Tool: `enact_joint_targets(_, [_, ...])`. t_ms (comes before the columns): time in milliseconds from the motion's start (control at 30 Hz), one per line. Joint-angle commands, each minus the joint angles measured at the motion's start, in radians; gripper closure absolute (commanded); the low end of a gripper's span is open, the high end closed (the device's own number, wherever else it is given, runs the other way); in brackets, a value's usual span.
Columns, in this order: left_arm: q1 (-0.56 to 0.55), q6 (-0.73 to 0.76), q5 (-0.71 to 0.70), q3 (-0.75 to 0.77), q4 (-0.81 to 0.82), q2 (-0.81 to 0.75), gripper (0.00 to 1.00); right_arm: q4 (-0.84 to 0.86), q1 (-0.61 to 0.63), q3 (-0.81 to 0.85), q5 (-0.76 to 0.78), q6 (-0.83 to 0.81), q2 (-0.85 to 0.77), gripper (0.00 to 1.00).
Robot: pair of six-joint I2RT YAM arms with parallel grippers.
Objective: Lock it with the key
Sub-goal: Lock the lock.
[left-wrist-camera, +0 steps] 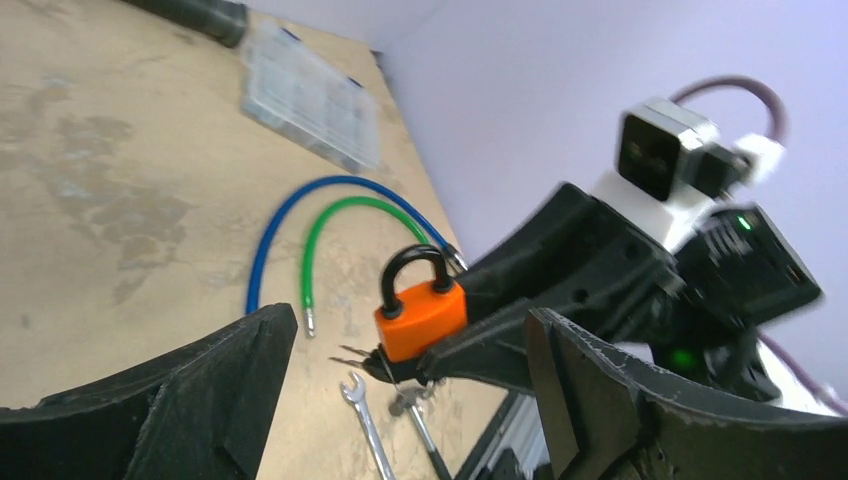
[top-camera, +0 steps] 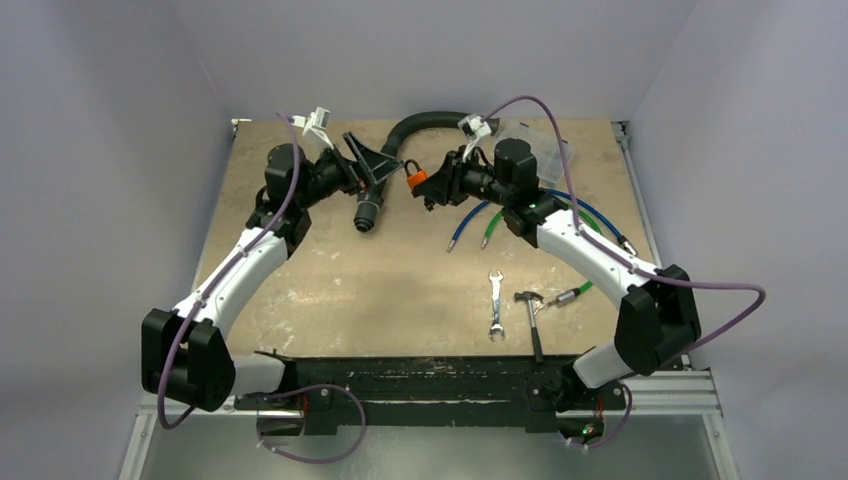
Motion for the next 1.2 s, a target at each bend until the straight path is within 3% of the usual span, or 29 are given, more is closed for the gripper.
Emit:
enact_joint_targets(0, [-0.010, 0.010, -0.215, 0.106, -0.217, 0.022, 0.11, 0.013, 0.054, 0.114, 0.167, -0.048, -0.002, 1.00])
enact_joint_targets(133, [-0.035, 0.033, -0.292, 0.163, -0.319, 0.032, 0.13, 0.004, 0.076, 0.132, 0.216, -0.061, 0.019, 1.00])
enact_joint_targets(567, [-0.058, 0.009, -0.204, 0.111, -0.216, 0.013, 0.13, 0.011, 0.108, 0.147, 0.230, -0.065, 0.070, 1.00])
enact_joint_targets(1167, [-0.067, -0.025, -0.215, 0.036, -0.169, 0.025, 0.25, 0.009, 0.130, 0.170, 0.226, -0.048, 0.103, 1.00])
